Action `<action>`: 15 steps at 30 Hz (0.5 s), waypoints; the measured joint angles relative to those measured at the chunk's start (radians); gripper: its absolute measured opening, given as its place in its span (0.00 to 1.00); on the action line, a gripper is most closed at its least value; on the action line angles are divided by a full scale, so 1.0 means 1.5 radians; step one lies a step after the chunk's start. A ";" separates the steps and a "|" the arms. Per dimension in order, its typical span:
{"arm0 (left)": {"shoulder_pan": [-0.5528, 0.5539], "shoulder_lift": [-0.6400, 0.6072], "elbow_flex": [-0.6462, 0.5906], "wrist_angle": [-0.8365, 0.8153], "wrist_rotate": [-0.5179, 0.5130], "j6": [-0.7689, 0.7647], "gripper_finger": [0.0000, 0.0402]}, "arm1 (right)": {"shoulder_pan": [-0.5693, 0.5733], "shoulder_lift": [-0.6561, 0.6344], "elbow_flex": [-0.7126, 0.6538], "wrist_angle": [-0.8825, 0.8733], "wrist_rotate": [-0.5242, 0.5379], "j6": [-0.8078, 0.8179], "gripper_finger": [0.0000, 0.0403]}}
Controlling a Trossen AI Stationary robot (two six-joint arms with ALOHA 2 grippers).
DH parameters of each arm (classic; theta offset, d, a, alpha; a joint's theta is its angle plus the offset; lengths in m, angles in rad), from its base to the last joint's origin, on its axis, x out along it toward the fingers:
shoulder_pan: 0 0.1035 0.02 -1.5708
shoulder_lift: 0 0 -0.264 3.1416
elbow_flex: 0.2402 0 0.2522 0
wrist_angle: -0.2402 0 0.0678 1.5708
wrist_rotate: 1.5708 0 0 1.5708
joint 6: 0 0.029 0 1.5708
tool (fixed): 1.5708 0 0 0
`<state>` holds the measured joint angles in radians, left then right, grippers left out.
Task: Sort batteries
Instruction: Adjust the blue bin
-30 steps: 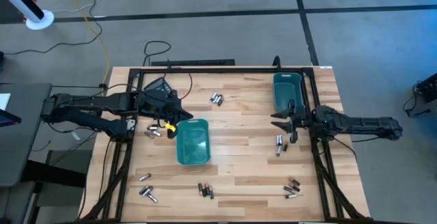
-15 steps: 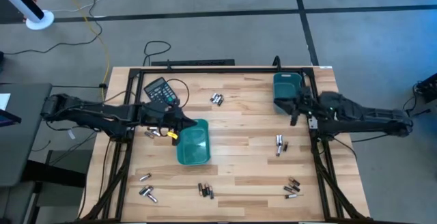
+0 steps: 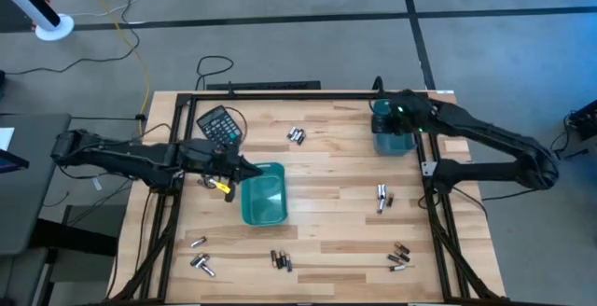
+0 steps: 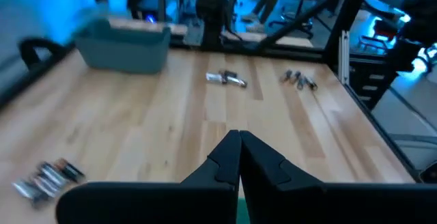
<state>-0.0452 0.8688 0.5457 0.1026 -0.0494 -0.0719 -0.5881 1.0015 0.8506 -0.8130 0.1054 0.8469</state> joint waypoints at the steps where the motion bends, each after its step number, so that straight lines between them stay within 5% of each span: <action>1: 0.000 -0.014 0.000 -0.008 -0.011 0.010 0.01 | -0.015 0.019 0.002 -0.001 -0.011 -0.006 0.15; 6: 0.000 -0.087 0.000 -0.067 -0.071 0.018 0.01 | -0.059 0.104 0.002 0.009 -0.057 -0.025 0.21; 15: 0.000 -0.158 0.000 -0.170 -0.079 0.016 0.01 | -0.085 0.173 0.002 0.041 -0.059 -0.029 0.31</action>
<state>-0.0448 0.6311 0.5461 -0.1528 -0.1674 -0.0479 -0.7164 1.2616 0.8539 -0.7512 0.0168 0.8036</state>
